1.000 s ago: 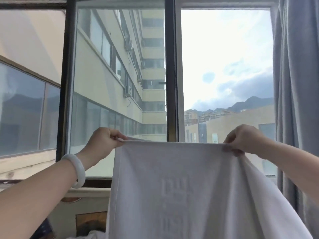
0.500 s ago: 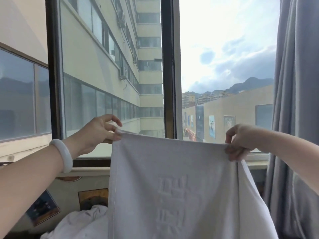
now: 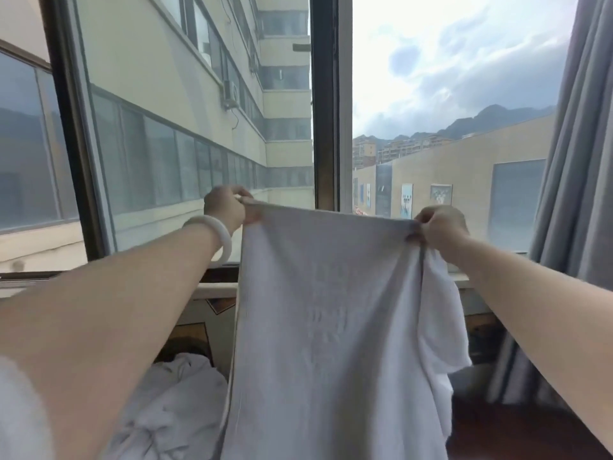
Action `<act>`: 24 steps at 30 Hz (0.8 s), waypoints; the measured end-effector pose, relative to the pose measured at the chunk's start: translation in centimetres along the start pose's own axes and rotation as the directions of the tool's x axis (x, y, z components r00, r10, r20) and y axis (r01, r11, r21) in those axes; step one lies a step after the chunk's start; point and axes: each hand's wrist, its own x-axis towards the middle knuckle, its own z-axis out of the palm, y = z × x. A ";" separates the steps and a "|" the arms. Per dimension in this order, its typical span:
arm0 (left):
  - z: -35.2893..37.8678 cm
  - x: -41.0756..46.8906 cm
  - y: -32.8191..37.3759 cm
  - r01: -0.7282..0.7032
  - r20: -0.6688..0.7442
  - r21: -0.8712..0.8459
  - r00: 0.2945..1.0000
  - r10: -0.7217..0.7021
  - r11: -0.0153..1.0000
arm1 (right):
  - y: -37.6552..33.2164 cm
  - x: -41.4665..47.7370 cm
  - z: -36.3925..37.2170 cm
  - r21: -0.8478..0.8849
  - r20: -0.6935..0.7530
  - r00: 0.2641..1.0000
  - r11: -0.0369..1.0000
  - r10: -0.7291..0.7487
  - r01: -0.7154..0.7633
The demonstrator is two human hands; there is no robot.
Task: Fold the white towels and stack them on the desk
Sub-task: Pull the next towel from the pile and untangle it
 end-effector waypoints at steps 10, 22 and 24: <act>-8.2 -5.3 10.9 -0.356 -0.049 -0.214 0.934 0.354 0.910 | -10.1 -6.4 -10.2 -0.121 -0.122 0.876 0.883 -0.466 0.453; -13.5 -36.8 -19.9 0.153 0.408 0.136 0.892 -0.196 0.979 | 19.1 -39.0 -1.8 -0.269 0.343 0.925 0.961 0.163 -0.070; -13.9 -40.9 -23.3 0.232 0.419 0.194 0.859 -0.294 0.953 | 22.5 -43.5 -0.7 -0.335 0.397 0.867 0.927 0.300 -0.168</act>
